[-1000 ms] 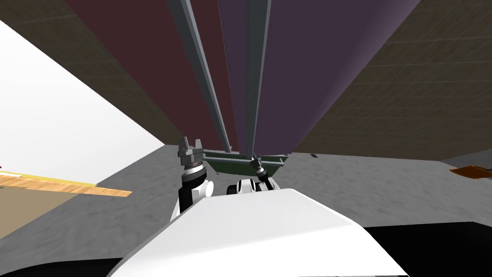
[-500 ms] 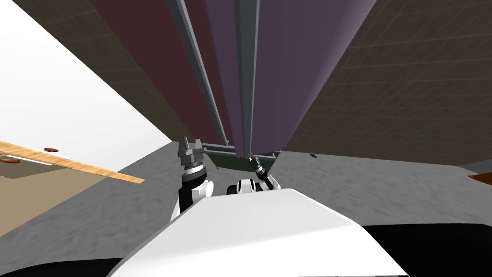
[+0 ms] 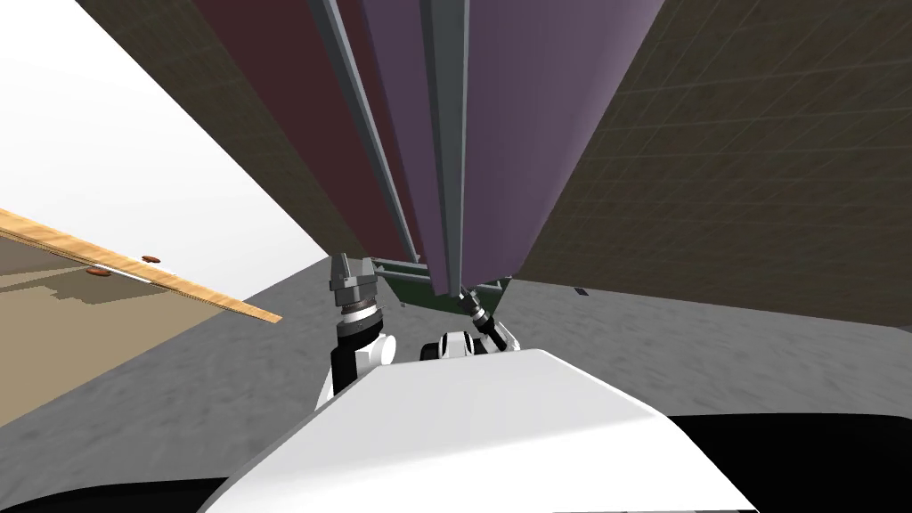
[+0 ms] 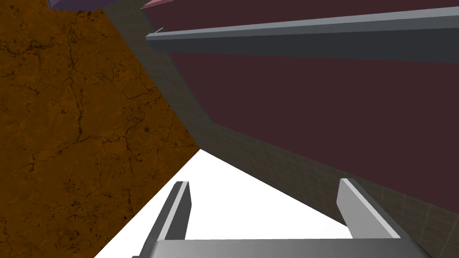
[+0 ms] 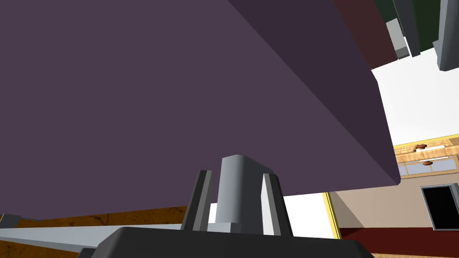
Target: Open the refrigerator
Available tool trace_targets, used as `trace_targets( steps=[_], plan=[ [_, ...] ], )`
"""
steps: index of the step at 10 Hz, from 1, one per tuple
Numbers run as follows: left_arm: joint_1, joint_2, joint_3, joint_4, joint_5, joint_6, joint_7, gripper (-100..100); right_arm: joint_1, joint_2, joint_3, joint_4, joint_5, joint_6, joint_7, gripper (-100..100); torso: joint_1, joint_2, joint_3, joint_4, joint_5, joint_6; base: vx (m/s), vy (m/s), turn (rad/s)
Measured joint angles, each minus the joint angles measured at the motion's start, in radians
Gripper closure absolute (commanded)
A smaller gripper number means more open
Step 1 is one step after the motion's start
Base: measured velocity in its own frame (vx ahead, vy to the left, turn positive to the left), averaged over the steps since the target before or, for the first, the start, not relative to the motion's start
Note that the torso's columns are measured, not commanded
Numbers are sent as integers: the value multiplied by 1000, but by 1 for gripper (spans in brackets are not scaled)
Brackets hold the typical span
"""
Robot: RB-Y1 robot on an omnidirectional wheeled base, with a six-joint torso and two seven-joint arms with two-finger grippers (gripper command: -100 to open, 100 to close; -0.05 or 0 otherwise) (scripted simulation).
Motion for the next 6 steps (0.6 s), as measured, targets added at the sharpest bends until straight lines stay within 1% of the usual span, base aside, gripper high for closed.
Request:
trace_targets(
  steps=[1, 4, 5, 6],
  plan=[
    [0, 0, 0, 0, 0, 0, 0, 0, -8, -5, 13, 7, 6, -9, -11, 100, 0, 0, 0, 0, 0, 0, -86, -183, 138],
    [0, 0, 0, 0, 0, 0, 0, 0, -23, -32, 56, 4, 24, -30, -56, 100, -2, 5, 3, 3, 0, 1, -106, -208, 131],
    [0, 0, 0, 0, 0, 0, 0, 0, -19, -40, 74, -5, 32, -35, -67, 100, -3, 6, 3, 3, -1, 1, -143, -240, 132],
    [0, 0, 0, 0, 0, 0, 0, 0, -25, -43, 90, -6, 40, -36, -79, 100, -1, 8, 4, 4, -1, 0, -163, -218, 153]
  ],
)
